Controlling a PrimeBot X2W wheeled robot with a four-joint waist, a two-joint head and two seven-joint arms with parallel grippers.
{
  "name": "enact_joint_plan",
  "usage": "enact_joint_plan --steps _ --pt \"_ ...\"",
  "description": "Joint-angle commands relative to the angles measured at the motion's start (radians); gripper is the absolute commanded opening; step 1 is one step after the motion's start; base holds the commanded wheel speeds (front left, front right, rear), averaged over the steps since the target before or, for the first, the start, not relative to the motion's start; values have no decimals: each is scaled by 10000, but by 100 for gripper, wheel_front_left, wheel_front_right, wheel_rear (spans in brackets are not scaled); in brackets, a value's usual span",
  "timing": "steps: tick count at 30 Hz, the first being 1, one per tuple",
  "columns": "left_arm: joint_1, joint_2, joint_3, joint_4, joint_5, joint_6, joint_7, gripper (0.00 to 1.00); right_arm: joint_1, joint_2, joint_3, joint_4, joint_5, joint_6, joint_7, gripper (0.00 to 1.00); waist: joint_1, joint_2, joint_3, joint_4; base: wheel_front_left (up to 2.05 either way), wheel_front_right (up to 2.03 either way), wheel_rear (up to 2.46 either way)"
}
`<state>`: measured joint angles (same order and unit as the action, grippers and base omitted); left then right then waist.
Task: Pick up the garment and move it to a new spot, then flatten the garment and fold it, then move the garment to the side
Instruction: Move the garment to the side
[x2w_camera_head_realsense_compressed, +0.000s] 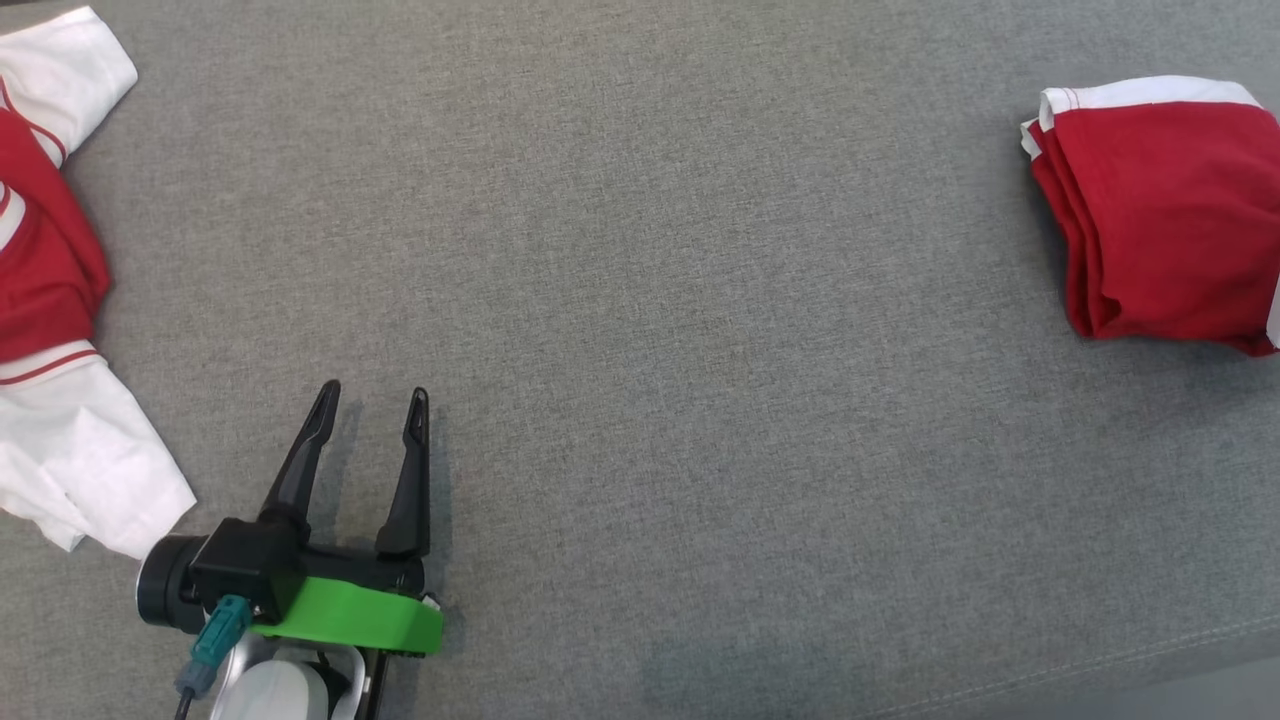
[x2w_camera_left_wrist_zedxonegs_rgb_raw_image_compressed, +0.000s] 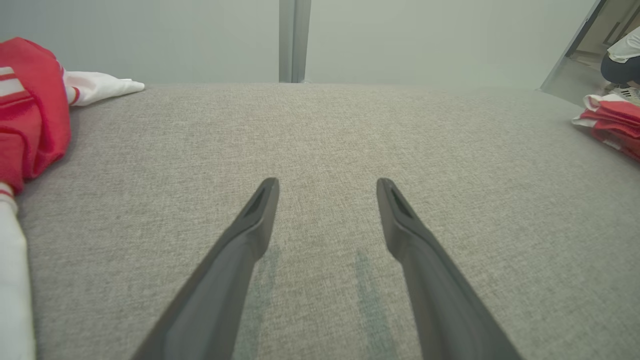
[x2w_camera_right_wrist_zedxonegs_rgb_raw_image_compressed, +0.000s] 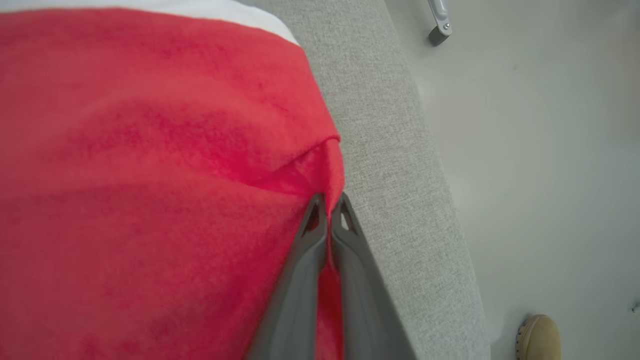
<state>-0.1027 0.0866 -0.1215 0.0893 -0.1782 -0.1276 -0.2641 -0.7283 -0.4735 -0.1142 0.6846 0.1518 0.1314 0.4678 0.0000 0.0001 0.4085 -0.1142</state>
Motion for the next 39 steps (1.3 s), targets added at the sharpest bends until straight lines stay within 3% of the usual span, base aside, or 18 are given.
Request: enact_joint_plan --steps 1,2,3,13,22,31,39 --pt "0 89 33 -10 -1 -27 1 100 95 2 -67 39 -144 -16 -105 20 0 -1 -39 -5 0 0 0" --pt "-8 97 31 -9 16 -28 1 100 115 38 -134 75 -279 -16 -182 53 0 -1 -73 -6 0 0 0" --pt "-9 104 28 -8 26 -29 1 100 139 90 -205 129 -391 -16 -257 100 0 -1 -113 -7 0 0 0" --pt "343 -22 77 116 -44 10 1 100 724 10 -777 119 -2010 -16 -1952 100 0 -1 -1107 303 0 0 0" --pt "1235 -188 162 244 -87 191 1 100 1459 436 -372 -2291 -1225 -16 -4328 100 0 -1 -2504 955 0 0 0" --pt "1639 -251 663 422 -178 547 1 100 4344 1448 -422 -5348 -443 -16 -5394 100 0 -1 -3379 2032 0 0 0" --pt "1652 -129 917 756 8 532 1 100 6382 2533 -405 -5675 -1057 -16 -6714 100 0 -1 -3612 2502 0 0 0"
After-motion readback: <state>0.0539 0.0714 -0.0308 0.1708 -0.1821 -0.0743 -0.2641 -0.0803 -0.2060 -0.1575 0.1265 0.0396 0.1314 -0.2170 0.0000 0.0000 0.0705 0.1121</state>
